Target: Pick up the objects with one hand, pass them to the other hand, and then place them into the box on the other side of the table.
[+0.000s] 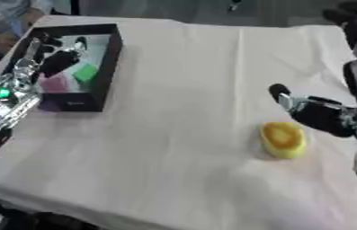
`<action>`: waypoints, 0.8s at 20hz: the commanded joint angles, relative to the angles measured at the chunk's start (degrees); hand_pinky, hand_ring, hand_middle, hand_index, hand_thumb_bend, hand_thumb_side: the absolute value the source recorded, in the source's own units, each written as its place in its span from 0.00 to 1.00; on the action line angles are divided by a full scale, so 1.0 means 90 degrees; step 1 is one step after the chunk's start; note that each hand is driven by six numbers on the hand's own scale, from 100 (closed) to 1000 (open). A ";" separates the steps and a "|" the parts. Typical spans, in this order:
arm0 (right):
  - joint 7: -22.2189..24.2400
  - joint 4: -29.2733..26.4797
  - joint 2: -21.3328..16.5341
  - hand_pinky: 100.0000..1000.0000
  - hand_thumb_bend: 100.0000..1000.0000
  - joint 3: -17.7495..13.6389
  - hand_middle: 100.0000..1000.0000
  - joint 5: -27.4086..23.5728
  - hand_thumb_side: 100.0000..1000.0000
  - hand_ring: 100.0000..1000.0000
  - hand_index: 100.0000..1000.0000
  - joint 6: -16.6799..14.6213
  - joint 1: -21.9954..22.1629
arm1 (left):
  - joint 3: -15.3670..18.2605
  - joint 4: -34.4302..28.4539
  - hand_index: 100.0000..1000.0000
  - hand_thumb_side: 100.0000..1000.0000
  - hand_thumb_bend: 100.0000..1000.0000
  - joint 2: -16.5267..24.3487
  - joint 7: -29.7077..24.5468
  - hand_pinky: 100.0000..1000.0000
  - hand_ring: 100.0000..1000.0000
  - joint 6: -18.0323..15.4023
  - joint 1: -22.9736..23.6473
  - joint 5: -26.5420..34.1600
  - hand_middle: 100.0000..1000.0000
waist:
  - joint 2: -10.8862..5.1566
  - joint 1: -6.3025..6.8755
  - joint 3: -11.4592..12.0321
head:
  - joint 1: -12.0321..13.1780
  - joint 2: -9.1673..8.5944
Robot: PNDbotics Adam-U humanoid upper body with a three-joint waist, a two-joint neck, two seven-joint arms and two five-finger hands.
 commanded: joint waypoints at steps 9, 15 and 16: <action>-0.0058 -0.0132 -0.0135 0.86 0.57 -0.0118 0.84 -0.0039 0.22 0.87 0.84 0.0015 -0.0040 | 0.0245 -0.0166 0.80 0.53 0.00 0.0114 0.2006 1.00 0.81 0.1280 -0.0099 0.0036 0.69 | -0.0094 -0.0010 0.0026 | -0.0086 -0.0006; 0.0773 -0.0132 -0.0218 0.85 0.32 -0.0242 0.88 -0.0333 0.46 0.88 0.86 0.0829 0.0008 | 0.0174 -0.1089 0.83 0.78 0.00 0.0150 0.1102 1.00 0.80 0.0502 -0.0025 0.0306 0.78 | -0.0160 -0.0028 0.0031 | -0.0302 0.0054; 0.1064 -0.0132 -0.0237 0.84 0.27 -0.0283 0.88 -0.0500 0.50 0.88 0.86 0.1106 0.0029 | 0.0192 -0.1225 0.83 0.80 0.00 0.0153 0.0872 1.00 0.80 0.0338 -0.0019 0.0464 0.78 | -0.0170 -0.0032 0.0029 | -0.0347 0.0064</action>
